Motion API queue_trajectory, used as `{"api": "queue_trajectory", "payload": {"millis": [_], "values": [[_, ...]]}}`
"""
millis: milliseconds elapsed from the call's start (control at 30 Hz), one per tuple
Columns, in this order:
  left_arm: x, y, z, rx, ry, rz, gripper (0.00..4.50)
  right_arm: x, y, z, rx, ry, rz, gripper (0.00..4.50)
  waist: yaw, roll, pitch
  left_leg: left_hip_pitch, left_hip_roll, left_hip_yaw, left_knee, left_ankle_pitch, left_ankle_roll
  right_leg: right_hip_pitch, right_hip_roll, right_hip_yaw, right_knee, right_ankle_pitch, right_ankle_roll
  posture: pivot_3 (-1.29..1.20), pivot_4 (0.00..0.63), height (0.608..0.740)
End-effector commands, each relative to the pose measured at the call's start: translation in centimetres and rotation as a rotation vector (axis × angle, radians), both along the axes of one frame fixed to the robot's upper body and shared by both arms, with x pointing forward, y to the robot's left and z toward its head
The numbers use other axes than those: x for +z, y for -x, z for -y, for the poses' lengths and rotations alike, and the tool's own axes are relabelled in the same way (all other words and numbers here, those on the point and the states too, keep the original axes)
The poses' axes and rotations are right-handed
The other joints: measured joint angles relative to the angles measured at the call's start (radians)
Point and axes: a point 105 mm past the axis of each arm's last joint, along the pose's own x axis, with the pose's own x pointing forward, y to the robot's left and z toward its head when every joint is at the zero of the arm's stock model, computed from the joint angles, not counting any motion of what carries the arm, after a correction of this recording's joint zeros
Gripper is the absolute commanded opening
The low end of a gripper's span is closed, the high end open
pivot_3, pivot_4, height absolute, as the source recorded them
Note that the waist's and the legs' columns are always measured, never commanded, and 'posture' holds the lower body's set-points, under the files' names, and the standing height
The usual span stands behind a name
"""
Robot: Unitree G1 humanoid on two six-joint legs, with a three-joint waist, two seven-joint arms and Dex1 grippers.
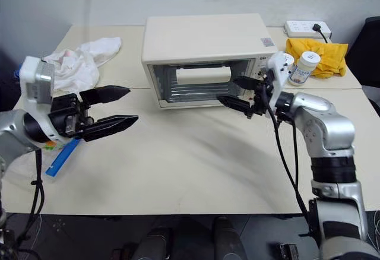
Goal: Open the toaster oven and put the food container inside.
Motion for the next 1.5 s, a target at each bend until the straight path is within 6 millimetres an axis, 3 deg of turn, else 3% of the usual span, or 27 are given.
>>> {"api": "queue_trajectory", "payload": {"millis": [33,233,467,567,733,1000,1300,1500], "values": [[0.9,0.3,-0.1,-0.033,-0.055,0.048,4.5,1.5,-0.3,-0.3,0.016,0.005,0.067,4.47,0.0,0.0,0.0,0.0,0.0,0.0,0.0,0.0,0.0,0.0,0.0,0.0,0.0,0.0,0.0,0.0,0.15,0.74],[1.2,-0.6,-0.4,-0.01,-0.058,0.069,4.5,2.2,1.6,-1.4,0.135,-0.007,0.087,4.47,0.001,0.0,0.0,0.0,0.001,0.0,-0.001,0.0,0.0,0.0,0.0,0.0,-0.001,0.0,0.0,0.0,0.15,0.74],[2.0,-2.7,-0.2,0.027,-0.03,0.091,4.5,0.8,4.4,-2.1,0.223,0.024,0.066,4.47,-0.001,0.0,0.0,0.0,0.002,0.0,0.0,0.0,0.0,-0.001,0.001,0.0,0.0,0.0,0.0,0.0,0.15,0.74],[2.5,-3.9,0.3,0.025,-0.039,0.122,3.91,0.3,5.2,-2.3,0.228,0.014,0.07,4.5,-0.003,0.0,0.0,0.001,0.002,0.0,0.001,0.0,0.0,-0.001,0.002,0.0,0.001,0.0,0.0,0.0,0.15,0.74],[3.0,-5.8,1.3,0.014,-0.073,0.152,2.37,-0.4,6.3,-2.3,0.24,-0.004,0.057,4.5,-0.003,0.0,0.0,0.0,0.002,0.0,0.0,0.0,0.0,-0.003,0.003,0.0,0.002,0.0,0.0,0.0,0.15,0.74],[1.5,-8.7,3.3,-0.044,-0.202,0.194,0.03,-2.3,7.0,-2.4,0.218,-0.024,0.016,4.5,-0.005,0.0,0.0,0.0,0.002,0.001,0.001,0.0,0.0,-0.003,0.003,0.0,0.003,0.0,0.0,0.0,0.15,0.74],[-2.1,-9.7,4.8,-0.093,-0.333,0.192,0.03,-2.8,7.0,-1.5,0.123,-0.002,0.03,4.5,-0.008,0.0,0.0,0.0,0.003,0.001,0.002,0.0,0.0,-0.004,0.003,0.001,0.004,0.0,-0.001,0.0,0.15,0.74],[-4.5,-9.1,4.4,-0.105,-0.381,0.162,0.03,-4.1,9.9,1.5,0.063,0.059,-0.035,4.5,0.006,0.0,0.0,-0.001,0.002,0.001,0.002,0.0,0.0,-0.004,0.003,0.001,0.004,0.0,-0.001,0.0,0.15,0.74]]}}
